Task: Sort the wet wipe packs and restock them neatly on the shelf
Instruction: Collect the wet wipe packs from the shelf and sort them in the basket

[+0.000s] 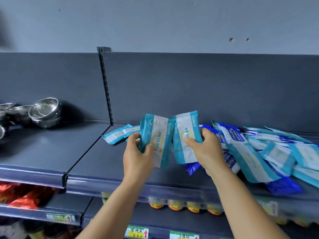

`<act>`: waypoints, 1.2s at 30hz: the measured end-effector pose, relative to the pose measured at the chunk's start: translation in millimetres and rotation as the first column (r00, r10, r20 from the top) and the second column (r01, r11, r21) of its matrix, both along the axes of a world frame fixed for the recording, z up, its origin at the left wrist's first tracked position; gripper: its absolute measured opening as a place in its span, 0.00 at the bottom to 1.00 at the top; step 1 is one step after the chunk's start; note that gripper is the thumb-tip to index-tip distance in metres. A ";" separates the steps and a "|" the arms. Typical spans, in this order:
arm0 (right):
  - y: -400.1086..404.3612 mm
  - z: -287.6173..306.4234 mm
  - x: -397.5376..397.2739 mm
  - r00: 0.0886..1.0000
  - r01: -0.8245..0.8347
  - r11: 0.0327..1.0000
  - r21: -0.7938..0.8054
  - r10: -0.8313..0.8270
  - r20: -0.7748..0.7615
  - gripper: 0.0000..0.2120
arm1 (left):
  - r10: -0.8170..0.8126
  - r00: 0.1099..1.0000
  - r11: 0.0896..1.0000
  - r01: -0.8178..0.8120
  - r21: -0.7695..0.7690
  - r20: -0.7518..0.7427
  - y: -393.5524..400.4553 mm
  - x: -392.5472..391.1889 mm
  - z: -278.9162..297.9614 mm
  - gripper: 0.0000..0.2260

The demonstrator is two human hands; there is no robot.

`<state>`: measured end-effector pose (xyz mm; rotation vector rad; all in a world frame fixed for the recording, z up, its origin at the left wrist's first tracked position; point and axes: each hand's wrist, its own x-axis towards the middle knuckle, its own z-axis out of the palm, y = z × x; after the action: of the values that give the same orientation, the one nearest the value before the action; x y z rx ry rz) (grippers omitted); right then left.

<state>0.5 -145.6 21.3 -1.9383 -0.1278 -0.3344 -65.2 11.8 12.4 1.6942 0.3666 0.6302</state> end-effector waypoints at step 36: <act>-243.9 -85.2 -577.2 0.534 0.836 0.383 0.393 -0.731 -0.424 0.09 | -0.944 0.266 0.287 0.954 -0.086 -0.193 -299.1 -390.2 -76.6 0.10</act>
<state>-576.7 -389.5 -63.8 -1.2731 0.9947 -0.7332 -455.3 -287.3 -64.2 1.6611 -0.5888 -0.4982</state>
